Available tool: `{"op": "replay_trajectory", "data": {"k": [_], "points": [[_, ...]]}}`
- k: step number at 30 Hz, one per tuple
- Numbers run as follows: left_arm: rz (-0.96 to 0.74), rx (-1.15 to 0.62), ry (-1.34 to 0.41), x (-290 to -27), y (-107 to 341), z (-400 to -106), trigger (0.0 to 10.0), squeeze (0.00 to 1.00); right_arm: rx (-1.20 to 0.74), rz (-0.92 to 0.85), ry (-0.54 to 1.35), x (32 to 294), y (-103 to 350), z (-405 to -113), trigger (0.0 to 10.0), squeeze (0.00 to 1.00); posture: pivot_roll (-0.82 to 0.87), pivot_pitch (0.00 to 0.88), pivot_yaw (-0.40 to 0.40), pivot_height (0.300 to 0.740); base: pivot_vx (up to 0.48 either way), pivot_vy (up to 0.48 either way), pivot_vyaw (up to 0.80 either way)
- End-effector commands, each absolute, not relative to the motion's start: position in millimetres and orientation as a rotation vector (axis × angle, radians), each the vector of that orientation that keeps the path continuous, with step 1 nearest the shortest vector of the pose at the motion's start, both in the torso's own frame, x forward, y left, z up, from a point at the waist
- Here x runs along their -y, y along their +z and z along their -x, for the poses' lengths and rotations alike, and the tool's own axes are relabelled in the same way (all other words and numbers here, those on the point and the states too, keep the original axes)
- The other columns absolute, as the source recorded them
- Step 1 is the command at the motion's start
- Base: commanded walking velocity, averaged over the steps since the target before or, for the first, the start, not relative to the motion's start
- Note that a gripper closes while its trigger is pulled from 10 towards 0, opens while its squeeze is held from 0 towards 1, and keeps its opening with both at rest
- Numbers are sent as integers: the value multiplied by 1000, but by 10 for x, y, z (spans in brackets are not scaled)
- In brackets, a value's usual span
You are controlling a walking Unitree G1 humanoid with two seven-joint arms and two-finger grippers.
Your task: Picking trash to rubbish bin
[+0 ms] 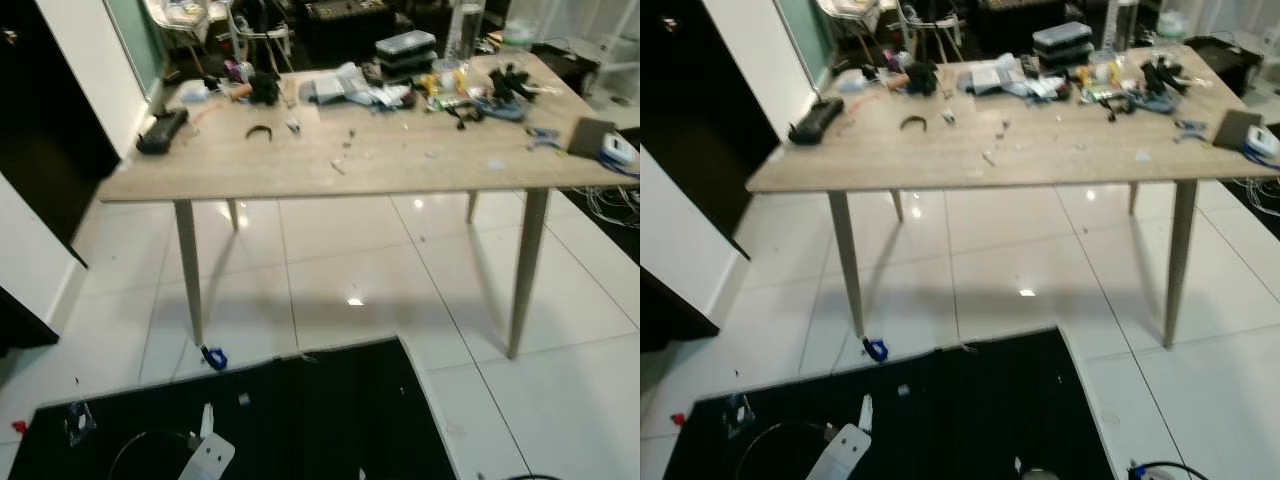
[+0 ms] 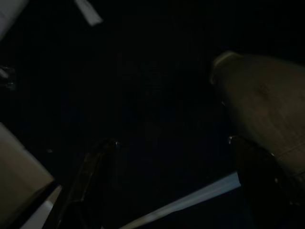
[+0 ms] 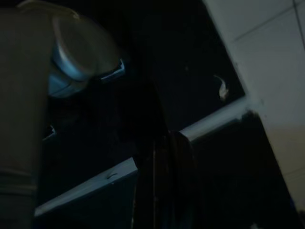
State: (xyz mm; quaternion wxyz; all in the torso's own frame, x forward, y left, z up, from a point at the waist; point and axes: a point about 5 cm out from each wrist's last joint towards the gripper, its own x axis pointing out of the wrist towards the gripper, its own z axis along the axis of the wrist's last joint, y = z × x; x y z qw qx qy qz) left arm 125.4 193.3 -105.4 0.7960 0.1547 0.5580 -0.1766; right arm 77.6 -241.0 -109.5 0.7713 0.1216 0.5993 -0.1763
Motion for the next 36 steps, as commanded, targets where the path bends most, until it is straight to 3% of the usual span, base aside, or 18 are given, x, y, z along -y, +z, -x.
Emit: {"op": "replay_trajectory", "data": {"k": [1,15,28,36], "points": [[-355,-1206,-380,-1979,-1053,-1240,10000,0,-1296,-284,-386,2336,-1115,-773,10000,0,-105,33,112,740,0,0,0],[-369,-1186,-405,-1877,-1051,-1291,10000,0,-1276,-245,-359,2323,-1105,-850,10000,0,-98,35,110,740,0,0,0],[-388,-1185,-419,-1861,-1057,-1282,10000,0,-1281,-187,-316,2314,-1106,-857,10000,0,-84,39,111,740,0,0,751],[-415,-1185,-440,-1853,-1064,-1259,10000,0,-1364,-25,-255,2328,-1130,-731,10000,0,-80,32,106,740,0,0,744]]}}
